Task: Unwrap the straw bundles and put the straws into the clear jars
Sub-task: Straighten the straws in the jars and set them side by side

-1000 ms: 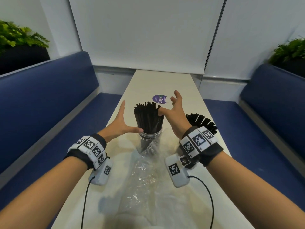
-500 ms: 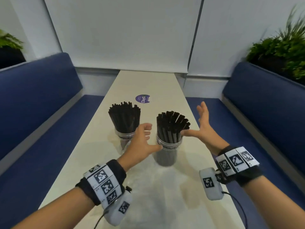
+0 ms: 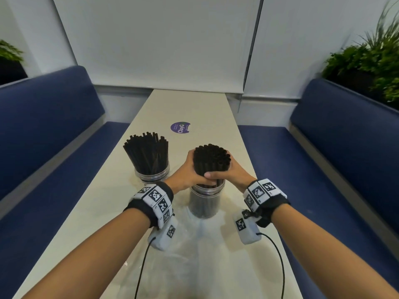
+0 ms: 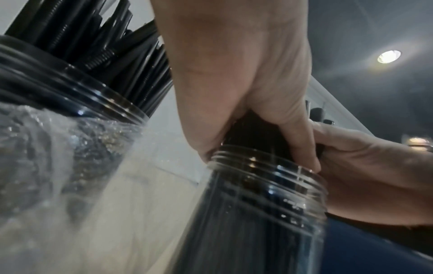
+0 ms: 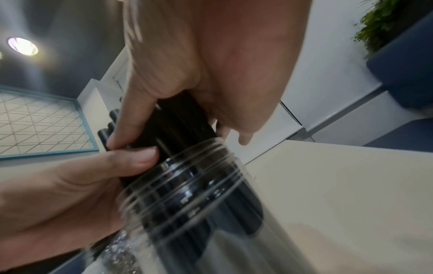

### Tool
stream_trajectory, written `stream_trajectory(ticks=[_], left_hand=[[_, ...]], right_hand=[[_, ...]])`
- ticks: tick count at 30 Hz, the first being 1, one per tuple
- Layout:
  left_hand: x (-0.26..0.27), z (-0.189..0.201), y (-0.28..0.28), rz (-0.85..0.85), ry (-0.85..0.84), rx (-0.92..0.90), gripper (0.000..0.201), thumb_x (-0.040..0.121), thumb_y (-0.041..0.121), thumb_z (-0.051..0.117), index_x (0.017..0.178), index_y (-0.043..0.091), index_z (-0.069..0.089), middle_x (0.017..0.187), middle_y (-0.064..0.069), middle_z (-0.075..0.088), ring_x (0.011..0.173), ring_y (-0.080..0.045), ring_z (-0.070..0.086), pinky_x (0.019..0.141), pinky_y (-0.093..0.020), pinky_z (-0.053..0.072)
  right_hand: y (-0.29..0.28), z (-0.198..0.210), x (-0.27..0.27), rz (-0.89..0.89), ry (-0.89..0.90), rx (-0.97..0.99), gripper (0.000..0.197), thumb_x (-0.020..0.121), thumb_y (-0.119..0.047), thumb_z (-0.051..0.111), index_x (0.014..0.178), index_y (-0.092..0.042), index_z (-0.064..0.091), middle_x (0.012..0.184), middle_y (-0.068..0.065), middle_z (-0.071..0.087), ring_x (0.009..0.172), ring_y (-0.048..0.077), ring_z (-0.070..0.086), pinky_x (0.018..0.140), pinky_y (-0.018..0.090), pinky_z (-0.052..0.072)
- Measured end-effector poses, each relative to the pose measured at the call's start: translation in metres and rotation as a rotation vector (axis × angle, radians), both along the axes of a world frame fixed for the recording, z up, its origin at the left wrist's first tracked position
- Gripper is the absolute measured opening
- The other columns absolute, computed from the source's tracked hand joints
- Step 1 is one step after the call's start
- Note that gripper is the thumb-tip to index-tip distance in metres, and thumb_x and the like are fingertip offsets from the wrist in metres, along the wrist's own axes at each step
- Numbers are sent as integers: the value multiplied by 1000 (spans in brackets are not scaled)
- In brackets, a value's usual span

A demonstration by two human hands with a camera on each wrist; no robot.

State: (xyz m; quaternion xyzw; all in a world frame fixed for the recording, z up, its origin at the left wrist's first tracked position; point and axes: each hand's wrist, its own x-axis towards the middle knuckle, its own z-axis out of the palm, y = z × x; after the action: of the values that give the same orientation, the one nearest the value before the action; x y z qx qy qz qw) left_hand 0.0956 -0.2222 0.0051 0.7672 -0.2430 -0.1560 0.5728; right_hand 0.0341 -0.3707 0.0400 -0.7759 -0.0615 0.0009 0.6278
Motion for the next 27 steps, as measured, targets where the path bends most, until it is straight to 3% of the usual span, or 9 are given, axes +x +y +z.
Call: stream_trajectory(ticks=[2,5,9,13,18,22,23,25,27], left_hand=[[2,-1,-4,37,-9,-39,95,61,1,83,131,18,21,115,11,44,121,-16,43,97,-26,41],[3,3,-7,86,-28,-77,91,62,1,82,131,13,24,110,16,45,120,-17,45,91,-21,42],[2,18,-3,112,-41,-141,88,63,6,83,131,15,27,120,3,49,123,-21,47,95,-26,44],[-6,27,10,97,-27,-213,97,66,12,82,138,31,20,147,-5,35,136,-18,34,110,-28,30],[-29,11,24,117,-1,-91,128,61,21,85,146,36,-10,159,0,4,145,-16,8,114,-31,12],[-36,-5,23,66,58,-22,136,60,18,86,144,33,-20,159,5,-2,142,-13,12,106,-26,18],[-34,-6,20,45,67,-32,135,61,14,86,144,30,-20,158,4,5,139,-10,18,105,-22,23],[-27,-6,9,3,66,-68,127,61,2,83,145,23,-10,146,1,28,131,-12,34,96,-14,40],[-18,-7,-2,18,37,-58,119,59,-1,84,142,19,1,132,0,37,127,-18,41,93,-19,46]], right_hand=[[1,-1,5,10,-25,34,49,70,13,68,96,-26,53,99,-5,60,85,-10,63,73,10,51],[-3,-1,11,2,-37,104,51,66,5,75,102,-25,54,102,-3,61,92,-2,64,75,14,53],[-7,9,13,-35,-55,179,50,67,1,73,110,-18,54,106,-1,61,99,5,63,81,19,53],[-26,7,10,-122,-35,240,85,63,-15,73,137,-22,32,138,4,46,129,20,43,107,36,37],[-39,-11,-4,-102,81,188,141,34,-49,88,146,-29,4,154,-2,19,140,16,19,106,34,23],[-29,-29,-8,-42,145,50,126,53,-26,84,145,-29,-2,156,2,14,143,17,15,105,26,18],[-24,-30,-7,-32,127,38,120,56,-18,81,145,-26,1,151,2,21,139,16,24,104,21,25],[-12,-28,-2,-23,81,54,108,58,-7,78,142,-19,11,137,0,35,122,7,41,88,10,45],[-3,-27,8,-63,44,84,100,56,-5,79,138,-15,21,133,2,40,117,7,44,82,12,47]])
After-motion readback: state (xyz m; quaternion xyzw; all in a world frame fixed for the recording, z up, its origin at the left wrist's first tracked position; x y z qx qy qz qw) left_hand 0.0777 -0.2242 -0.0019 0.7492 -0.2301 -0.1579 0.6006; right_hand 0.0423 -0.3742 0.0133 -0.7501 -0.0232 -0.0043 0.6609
